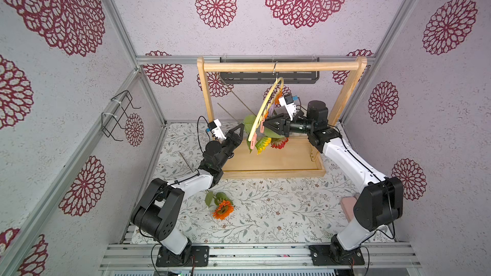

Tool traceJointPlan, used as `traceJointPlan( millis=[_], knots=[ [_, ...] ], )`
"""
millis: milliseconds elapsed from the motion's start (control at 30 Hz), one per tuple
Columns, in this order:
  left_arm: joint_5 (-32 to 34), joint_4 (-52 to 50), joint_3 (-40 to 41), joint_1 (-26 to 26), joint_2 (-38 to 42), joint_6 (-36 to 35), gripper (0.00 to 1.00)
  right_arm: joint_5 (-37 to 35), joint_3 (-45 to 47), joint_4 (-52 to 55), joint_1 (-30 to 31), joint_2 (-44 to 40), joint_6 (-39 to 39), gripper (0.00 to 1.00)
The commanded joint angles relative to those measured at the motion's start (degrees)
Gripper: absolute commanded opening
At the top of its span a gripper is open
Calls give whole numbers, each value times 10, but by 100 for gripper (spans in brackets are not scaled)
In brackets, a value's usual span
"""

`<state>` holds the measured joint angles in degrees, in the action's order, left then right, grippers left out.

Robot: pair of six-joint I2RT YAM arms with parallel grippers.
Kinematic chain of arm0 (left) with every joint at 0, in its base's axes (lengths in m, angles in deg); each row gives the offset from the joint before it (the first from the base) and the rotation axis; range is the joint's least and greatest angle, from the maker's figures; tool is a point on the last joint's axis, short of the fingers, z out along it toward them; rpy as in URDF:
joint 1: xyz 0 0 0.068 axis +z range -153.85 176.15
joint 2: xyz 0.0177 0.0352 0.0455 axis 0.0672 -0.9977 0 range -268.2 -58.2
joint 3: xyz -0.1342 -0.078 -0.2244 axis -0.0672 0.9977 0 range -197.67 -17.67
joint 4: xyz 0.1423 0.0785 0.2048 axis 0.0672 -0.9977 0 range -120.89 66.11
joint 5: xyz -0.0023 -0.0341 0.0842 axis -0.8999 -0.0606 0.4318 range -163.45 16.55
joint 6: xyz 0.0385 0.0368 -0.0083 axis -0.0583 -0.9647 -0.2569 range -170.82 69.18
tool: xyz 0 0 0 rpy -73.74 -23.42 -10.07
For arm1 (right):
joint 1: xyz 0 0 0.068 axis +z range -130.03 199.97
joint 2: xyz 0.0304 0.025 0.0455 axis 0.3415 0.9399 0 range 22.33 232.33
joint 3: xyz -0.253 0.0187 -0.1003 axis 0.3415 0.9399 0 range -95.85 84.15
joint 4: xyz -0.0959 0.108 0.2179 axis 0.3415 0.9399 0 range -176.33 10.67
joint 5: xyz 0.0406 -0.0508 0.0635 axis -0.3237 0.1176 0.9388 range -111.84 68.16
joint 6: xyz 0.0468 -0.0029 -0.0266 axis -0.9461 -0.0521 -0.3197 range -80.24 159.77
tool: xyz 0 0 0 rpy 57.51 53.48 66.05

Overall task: Dry the flowers on a clothes hanger
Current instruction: Open the clamp at the hanger.

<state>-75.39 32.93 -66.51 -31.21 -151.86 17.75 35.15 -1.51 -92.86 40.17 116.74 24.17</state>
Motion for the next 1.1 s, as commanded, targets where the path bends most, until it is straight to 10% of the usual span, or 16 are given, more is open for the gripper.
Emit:
traceJointPlan(
  millis=[0, 367, 1067],
  knots=[
    [10, 59, 11, -7, -19, 34, 0, -3, -5, -26, 3, -11, 1, 37],
    [26, 44, -3, -9, -17, 47, 0, -27, 1, -24, 3, -11, -2, 69],
    [33, 25, -17, -12, -10, 65, 0, -54, -5, -32, 38, 4, -8, 65]
  ],
)
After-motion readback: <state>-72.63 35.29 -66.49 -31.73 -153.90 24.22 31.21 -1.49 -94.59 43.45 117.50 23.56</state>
